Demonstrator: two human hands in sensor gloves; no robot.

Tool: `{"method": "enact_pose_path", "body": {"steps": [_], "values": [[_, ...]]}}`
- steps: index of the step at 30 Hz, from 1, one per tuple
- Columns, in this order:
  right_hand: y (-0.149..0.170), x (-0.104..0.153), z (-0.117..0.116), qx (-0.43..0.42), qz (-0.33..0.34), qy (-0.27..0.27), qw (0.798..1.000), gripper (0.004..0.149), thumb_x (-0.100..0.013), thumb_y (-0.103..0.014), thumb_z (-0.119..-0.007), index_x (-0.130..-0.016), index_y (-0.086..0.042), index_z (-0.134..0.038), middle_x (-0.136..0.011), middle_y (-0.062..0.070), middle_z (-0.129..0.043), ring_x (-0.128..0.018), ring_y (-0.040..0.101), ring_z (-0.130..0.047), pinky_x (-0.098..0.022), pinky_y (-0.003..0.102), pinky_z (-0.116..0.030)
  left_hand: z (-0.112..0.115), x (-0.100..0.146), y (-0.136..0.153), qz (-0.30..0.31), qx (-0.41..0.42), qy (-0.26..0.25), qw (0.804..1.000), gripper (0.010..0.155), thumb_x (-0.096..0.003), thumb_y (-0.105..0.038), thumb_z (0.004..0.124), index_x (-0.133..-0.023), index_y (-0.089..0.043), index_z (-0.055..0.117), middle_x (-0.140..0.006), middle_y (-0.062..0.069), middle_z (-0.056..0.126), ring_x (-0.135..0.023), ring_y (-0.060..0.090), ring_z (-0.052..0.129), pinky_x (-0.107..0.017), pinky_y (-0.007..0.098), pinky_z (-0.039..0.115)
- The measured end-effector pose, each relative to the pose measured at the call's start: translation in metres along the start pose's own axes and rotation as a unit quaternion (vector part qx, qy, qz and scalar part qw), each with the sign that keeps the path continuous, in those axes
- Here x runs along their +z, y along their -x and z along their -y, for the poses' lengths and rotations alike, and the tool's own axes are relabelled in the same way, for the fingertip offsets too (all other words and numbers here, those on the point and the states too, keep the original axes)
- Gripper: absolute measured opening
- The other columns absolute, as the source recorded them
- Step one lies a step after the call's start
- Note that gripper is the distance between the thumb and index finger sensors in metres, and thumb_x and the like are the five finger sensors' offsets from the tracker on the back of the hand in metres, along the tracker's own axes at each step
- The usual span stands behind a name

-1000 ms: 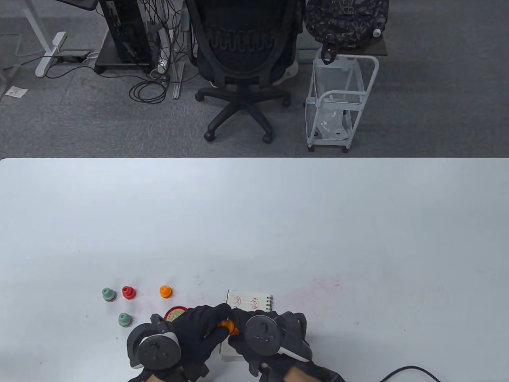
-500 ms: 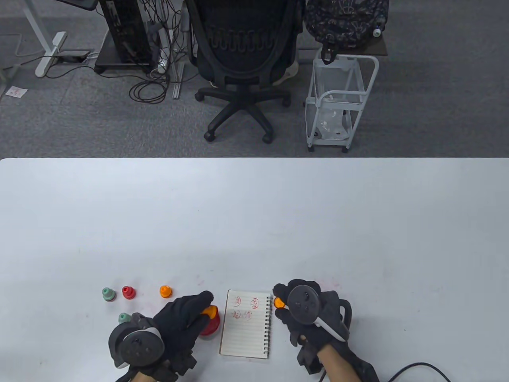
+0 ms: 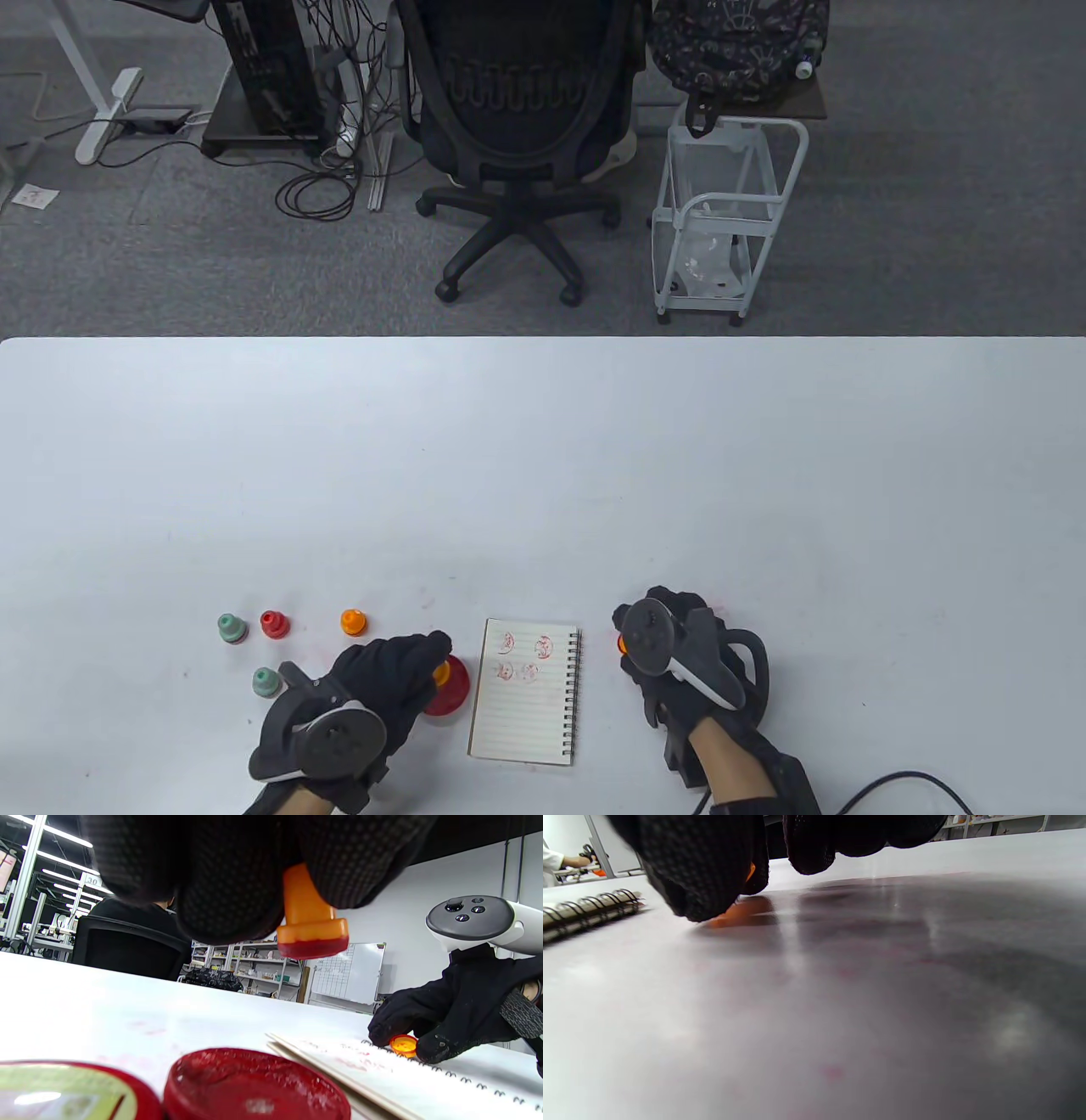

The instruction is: Stamp reward stamp onto notebook

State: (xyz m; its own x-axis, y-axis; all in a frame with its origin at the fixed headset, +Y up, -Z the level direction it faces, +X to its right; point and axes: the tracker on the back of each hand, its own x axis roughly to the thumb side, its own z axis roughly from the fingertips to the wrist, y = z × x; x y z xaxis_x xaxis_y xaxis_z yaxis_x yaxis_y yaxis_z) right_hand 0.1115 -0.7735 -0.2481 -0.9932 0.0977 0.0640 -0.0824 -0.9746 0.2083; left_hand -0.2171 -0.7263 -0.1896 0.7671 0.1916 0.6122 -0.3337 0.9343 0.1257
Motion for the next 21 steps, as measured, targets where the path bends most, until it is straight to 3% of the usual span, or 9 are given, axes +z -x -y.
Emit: {"method": "enact_pose_path", "body": {"steps": [5, 12, 17, 21], "values": [[0.002, 0.0, 0.002, 0.001, -0.005, -0.011, 1.0, 0.064, -0.038, -0.039, -0.085, -0.097, -0.034, -0.062, -0.107, 0.006, -0.048, -0.095, 0.036, -0.05, -0.07, 0.05, -0.053, 0.008, -0.002, -0.001, 0.011, -0.03, 0.036, 0.999, 0.05, -0.046, -0.024, 0.087, -0.094, -0.011, 0.085, -0.086, 0.014, 0.095, -0.052, 0.027, 0.101, -0.047, 0.047, 0.084], [0.004, 0.007, 0.02, -0.072, 0.01, 0.076, 0.994, 0.061, -0.039, -0.041, -0.081, -0.096, -0.03, -0.065, -0.105, 0.005, -0.055, -0.092, 0.035, -0.056, -0.068, 0.048, -0.057, 0.022, -0.008, -0.008, 0.043, -0.081, 0.095, 0.991, 0.05, -0.0457, -0.024, 0.087, -0.093, -0.009, 0.088, -0.085, 0.014, 0.098, -0.052, 0.029, 0.102, -0.048, 0.048, 0.084], [0.004, 0.01, 0.023, -0.073, 0.019, 0.089, 0.993, 0.059, -0.04, -0.042, -0.08, -0.096, -0.03, -0.067, -0.104, 0.005, -0.057, -0.092, 0.034, -0.058, -0.067, 0.048, -0.058, 0.034, -0.012, -0.01, 0.06, -0.119, 0.138, 0.981, 0.047, -0.045, -0.025, 0.088, -0.089, -0.009, 0.093, -0.081, 0.01, 0.104, -0.051, 0.03, 0.102, -0.048, 0.048, 0.085], [0.005, 0.01, 0.023, -0.073, 0.022, 0.09, 0.993, 0.058, -0.04, -0.042, -0.079, -0.095, -0.029, -0.068, -0.104, 0.005, -0.057, -0.092, 0.035, -0.058, -0.067, 0.048, -0.059, 0.035, -0.016, -0.016, 0.061, -0.135, 0.14, 0.979, 0.046, -0.0421, -0.023, 0.09, -0.085, -0.009, 0.097, -0.076, 0.01, 0.107, -0.051, 0.028, 0.103, -0.048, 0.048, 0.085]]}}
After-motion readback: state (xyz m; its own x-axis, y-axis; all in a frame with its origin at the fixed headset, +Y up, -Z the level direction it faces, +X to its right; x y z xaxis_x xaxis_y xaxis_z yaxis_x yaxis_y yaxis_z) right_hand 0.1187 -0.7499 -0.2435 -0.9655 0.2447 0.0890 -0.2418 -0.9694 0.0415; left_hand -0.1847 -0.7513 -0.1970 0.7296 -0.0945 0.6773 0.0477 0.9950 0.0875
